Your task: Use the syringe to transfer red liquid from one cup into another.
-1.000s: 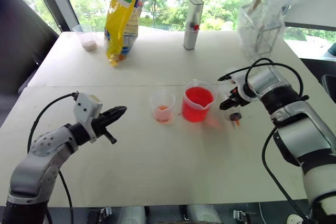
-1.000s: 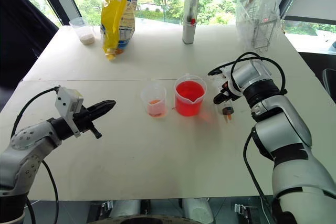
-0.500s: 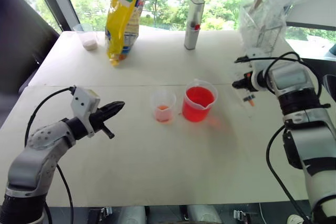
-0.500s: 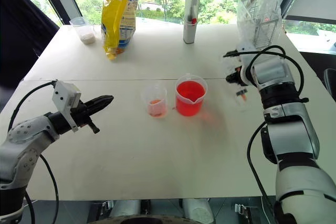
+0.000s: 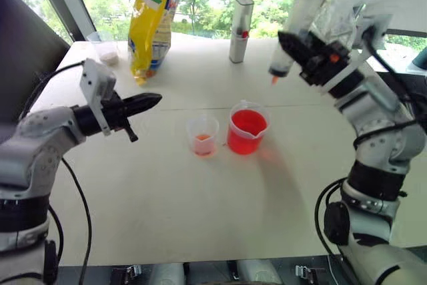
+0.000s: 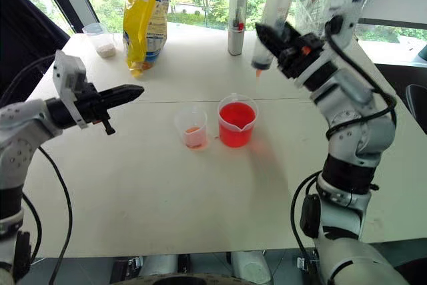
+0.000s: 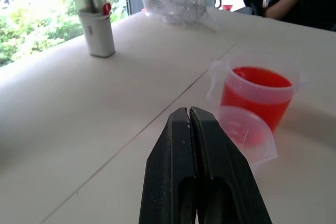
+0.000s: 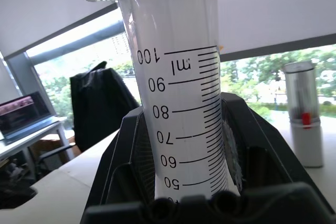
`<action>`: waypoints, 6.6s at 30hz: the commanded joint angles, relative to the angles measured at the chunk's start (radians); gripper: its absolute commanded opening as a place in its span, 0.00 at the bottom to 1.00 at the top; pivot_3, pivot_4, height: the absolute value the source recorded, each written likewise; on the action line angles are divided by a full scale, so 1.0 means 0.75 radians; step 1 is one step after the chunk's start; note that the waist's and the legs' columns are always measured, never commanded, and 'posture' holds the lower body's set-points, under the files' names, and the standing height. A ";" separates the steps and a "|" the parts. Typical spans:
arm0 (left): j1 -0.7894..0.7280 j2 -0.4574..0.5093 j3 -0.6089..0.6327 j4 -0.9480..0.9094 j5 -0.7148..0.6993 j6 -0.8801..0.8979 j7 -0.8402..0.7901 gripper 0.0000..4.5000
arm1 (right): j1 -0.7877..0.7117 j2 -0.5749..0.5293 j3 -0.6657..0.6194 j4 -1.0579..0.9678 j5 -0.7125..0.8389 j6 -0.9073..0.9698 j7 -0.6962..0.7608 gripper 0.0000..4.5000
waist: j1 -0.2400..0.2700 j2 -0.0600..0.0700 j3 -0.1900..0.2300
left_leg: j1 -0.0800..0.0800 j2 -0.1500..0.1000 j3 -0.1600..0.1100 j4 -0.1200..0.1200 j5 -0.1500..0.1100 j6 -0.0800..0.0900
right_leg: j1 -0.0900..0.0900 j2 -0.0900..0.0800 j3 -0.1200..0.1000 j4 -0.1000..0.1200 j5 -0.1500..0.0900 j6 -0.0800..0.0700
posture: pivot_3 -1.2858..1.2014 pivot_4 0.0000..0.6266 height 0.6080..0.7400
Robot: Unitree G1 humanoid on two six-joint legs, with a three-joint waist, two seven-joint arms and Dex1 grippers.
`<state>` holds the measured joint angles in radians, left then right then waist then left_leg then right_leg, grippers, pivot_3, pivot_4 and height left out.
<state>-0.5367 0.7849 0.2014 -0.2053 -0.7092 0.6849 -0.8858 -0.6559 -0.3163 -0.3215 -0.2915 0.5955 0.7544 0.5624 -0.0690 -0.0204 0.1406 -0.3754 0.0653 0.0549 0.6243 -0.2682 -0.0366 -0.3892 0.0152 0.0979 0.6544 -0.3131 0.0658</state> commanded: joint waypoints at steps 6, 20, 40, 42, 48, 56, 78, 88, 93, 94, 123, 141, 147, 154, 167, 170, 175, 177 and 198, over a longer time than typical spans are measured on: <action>-0.404 -0.075 -0.174 0.228 0.017 -0.012 -0.221 0.00 | 0.214 0.085 0.240 0.006 -0.122 -0.318 0.030 0.30 | 0.001 0.000 0.000 | -0.001 -0.002 0.001 0.002 0.000 0.000 | -0.001 0.001 0.000 0.000 0.000 0.000 | 0.52 0.24 1.00; -0.777 -0.398 -0.336 0.652 0.206 -0.189 -0.344 0.00 | 0.283 0.087 0.387 0.173 -0.293 -0.654 0.058 0.30 | 0.000 0.000 0.001 | -0.001 -0.001 0.002 0.006 0.000 0.000 | -0.002 0.007 0.002 0.003 0.000 0.000 | 0.52 0.24 1.00; -0.890 -0.556 -0.328 0.890 0.291 -0.213 -0.378 0.86 | 0.286 0.063 0.428 0.152 -0.311 -0.660 0.058 0.30 | -0.001 0.000 0.001 | -0.001 -0.001 0.001 0.006 0.000 0.000 | -0.003 0.008 0.004 0.005 0.000 0.000 | 0.52 0.24 1.00; -0.891 -0.571 -0.334 0.909 0.307 -0.221 -0.373 0.86 | 0.289 0.062 0.432 0.150 -0.312 -0.659 0.057 0.30 | 0.000 0.000 0.001 | -0.001 -0.001 0.000 0.006 0.000 0.000 | -0.003 0.008 0.004 0.005 0.000 0.000 | 0.52 0.24 1.00; -0.891 -0.606 -0.326 0.927 0.333 -0.232 -0.361 0.45 | 0.302 0.058 0.443 0.133 -0.316 -0.656 0.055 0.30 | 0.001 0.000 0.001 | -0.002 -0.001 0.000 0.007 0.000 0.000 | -0.003 0.008 0.004 0.005 0.000 0.000 | 0.52 0.24 1.00; -0.903 -0.629 -0.309 0.906 0.315 -0.201 -0.363 0.01 | 0.310 0.046 0.448 0.125 -0.313 -0.650 0.053 0.30 | 0.000 0.000 0.001 | -0.001 -0.001 0.000 0.006 0.000 0.000 | -0.003 0.008 0.004 0.005 0.000 0.000 | 0.52 0.24 1.00; -1.103 -0.627 -0.221 1.101 0.319 -0.306 -0.320 0.01 | 0.423 0.057 0.505 0.191 -0.339 -0.693 0.069 0.30 | 0.000 0.000 0.001 | -0.002 -0.002 0.001 0.007 0.000 0.000 | -0.003 0.008 0.004 0.005 0.000 0.000 | 0.52 0.24 1.00; -1.135 -0.628 -0.217 1.137 0.319 -0.337 -0.321 0.01 | 0.419 0.058 0.511 0.202 -0.341 -0.696 0.068 0.30 | 0.001 0.000 0.001 | -0.002 -0.001 0.000 0.006 0.000 0.000 | -0.003 0.008 0.004 0.005 0.000 0.000 | 0.52 0.24 1.00; -1.152 -0.627 -0.212 1.156 0.320 -0.350 -0.319 0.01 | 0.422 0.058 0.517 0.202 -0.342 -0.700 0.067 0.30 | 0.000 0.000 0.001 | -0.002 -0.002 0.000 0.006 0.000 0.000 | -0.003 0.008 0.004 0.005 0.000 0.000 | 0.52 0.24 1.00; -1.154 -0.627 -0.212 1.159 0.320 -0.353 -0.319 0.01 | 0.422 0.058 0.518 0.202 -0.342 -0.701 0.068 0.30 | 0.001 0.000 0.001 | -0.001 -0.001 0.000 0.006 0.000 0.000 | -0.003 0.008 0.004 0.005 0.000 0.000 | 0.52 0.24 1.00; -1.158 -0.639 -0.204 1.161 0.312 -0.358 -0.327 0.48 | 0.411 0.058 0.526 0.174 -0.338 -0.693 0.063 0.30 | -0.003 -0.001 0.001 | -0.001 -0.001 0.001 0.006 0.000 0.000 | -0.003 0.009 0.003 0.005 0.000 0.000 | 0.52 0.24 1.00; -1.009 -0.416 -0.053 0.979 0.289 -0.261 -0.218 0.93 | 0.250 0.045 0.434 0.132 -0.315 -0.675 0.001 0.30 | -0.002 0.000 0.001 | 0.000 -0.001 0.000 0.007 0.000 0.000 | -0.005 0.010 0.005 0.012 0.000 0.000 | 0.52 0.24 1.00; -0.836 -0.270 -0.001 0.770 0.250 -0.136 -0.182 0.93 | 0.186 0.030 0.426 0.021 -0.276 -0.615 -0.006 0.30 | 0.000 0.000 0.001 | 0.000 0.002 0.000 0.008 0.001 -0.002 | -0.005 0.008 0.007 0.012 0.000 0.000 | 0.52 0.24 1.00; -0.725 -0.154 0.068 0.528 0.151 0.043 -0.131 0.93 | 0.084 0.085 0.511 -0.080 -0.184 -0.521 0.030 0.30 | -0.001 0.000 0.001 | 0.000 0.001 0.000 0.009 0.001 -0.002 | -0.004 0.006 0.006 0.013 0.000 0.000 | 0.52 0.24 1.00; -0.624 -0.044 0.140 0.251 -0.103 0.345 -0.067 0.93 | 0.106 0.314 0.691 0.398 -0.362 -0.858 0.121 0.30 | 0.000 -0.001 0.001 | 0.000 0.001 -0.002 0.009 0.001 -0.002 | -0.004 0.006 0.005 0.014 0.000 0.000 | 0.52 0.24 1.00; -0.603 -0.061 0.134 0.224 -0.134 0.358 -0.034 0.93 | 0.109 0.326 0.692 0.435 -0.384 -0.896 0.125 0.30 | -0.001 -0.001 0.001 | 0.000 0.001 -0.002 0.009 0.001 -0.003 | -0.004 0.005 0.005 0.013 0.000 0.000 | 0.52 0.24 1.00; -0.598 -0.121 0.099 0.245 -0.139 0.337 0.016 0.93 | 0.113 0.326 0.689 0.451 -0.400 -0.917 0.127 0.30 | -0.001 -0.001 0.001 | 0.001 0.001 -0.003 0.009 0.002 -0.004 | -0.004 0.006 0.005 0.014 0.000 0.000 | 0.52 0.24 1.00; -0.595 -0.144 0.078 0.268 -0.124 0.327 0.027 0.93 | 0.119 0.322 0.690 0.448 -0.404 -0.918 0.129 0.30 | -0.002 -0.001 0.001 | 0.001 0.001 -0.003 0.008 0.005 -0.008 | -0.004 0.006 0.005 0.014 0.000 0.000 | 0.52 0.24 1.00; -0.509 -0.192 -0.038 0.246 -0.090 0.306 -0.002 0.01 | 0.144 0.317 0.699 0.401 -0.421 -0.895 0.125 0.30 | -0.002 -0.001 0.001 | 0.001 0.001 -0.003 0.007 0.005 -0.009 | -0.004 0.006 0.005 0.014 0.000 0.000 | 0.52 0.24 1.00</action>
<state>-0.9140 0.6264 0.1577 0.0038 -0.7754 0.9137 -0.9004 -0.5357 -0.0863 0.2015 0.0663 0.2768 0.1022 0.6453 -0.0703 -0.0212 0.1415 -0.3750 0.0657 0.0525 0.6296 -0.2642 -0.0436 -0.3925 0.0201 0.1016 0.6649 -0.3131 0.0657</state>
